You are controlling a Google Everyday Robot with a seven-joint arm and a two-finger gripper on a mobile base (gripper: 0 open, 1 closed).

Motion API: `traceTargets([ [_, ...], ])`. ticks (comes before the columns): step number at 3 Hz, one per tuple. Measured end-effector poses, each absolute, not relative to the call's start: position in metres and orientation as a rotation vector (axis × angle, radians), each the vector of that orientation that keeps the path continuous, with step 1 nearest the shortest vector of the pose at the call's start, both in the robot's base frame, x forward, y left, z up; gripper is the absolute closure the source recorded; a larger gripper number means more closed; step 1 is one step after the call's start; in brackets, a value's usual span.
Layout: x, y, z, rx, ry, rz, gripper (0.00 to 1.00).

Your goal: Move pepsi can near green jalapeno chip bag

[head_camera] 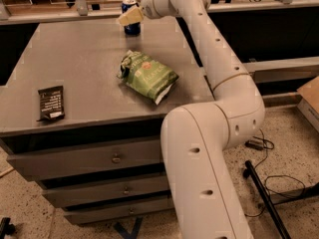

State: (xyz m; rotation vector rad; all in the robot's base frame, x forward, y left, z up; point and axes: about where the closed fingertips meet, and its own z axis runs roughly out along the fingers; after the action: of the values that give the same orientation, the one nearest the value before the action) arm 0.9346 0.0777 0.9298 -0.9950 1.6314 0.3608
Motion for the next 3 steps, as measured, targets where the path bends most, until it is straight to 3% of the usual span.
traceTargets([
  [2, 0.9369, 0.0905, 0.9118, -0.989, 1.66, 0.415, 0.03],
  [3, 0.9374, 0.0944, 0.9141, -0.977, 1.644, 0.436, 0.26],
])
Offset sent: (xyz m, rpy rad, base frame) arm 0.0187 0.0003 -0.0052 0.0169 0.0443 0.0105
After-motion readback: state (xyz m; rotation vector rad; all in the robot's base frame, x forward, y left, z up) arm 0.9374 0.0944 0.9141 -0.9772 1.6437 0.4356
